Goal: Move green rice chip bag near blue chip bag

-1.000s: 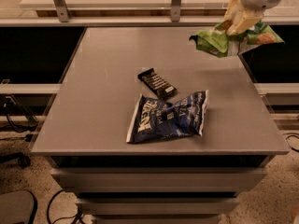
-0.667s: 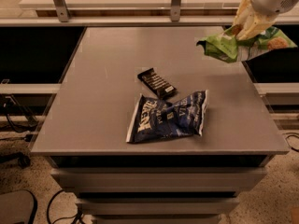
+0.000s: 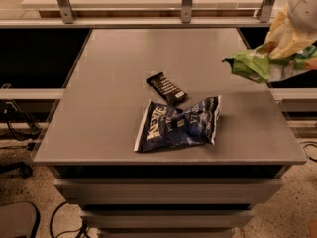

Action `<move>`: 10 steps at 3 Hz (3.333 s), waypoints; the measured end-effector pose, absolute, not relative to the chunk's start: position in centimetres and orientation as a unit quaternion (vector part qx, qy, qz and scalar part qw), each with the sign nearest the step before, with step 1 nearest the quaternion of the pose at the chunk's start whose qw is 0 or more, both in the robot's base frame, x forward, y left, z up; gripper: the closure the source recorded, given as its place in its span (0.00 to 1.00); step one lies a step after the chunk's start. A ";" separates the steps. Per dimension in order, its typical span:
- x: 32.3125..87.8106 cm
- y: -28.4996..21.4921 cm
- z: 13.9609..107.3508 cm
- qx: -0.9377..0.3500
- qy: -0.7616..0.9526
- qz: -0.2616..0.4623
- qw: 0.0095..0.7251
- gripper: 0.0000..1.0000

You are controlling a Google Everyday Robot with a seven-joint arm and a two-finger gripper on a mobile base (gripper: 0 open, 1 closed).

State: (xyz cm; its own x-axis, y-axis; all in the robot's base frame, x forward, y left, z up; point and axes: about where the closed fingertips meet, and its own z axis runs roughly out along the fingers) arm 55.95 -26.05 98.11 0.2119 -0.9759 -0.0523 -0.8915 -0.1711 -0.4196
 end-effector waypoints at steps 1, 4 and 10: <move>53.5 -25.9 97.4 -0.758 0.619 -0.107 0.176 1.00; 48.5 -23.5 95.4 -0.778 0.603 -0.082 0.158 1.00; 47.3 -21.3 94.2 -0.802 0.576 -0.050 0.150 0.00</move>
Offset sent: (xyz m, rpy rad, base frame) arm -0.0749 0.0213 -0.0284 -0.0093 0.0877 0.0480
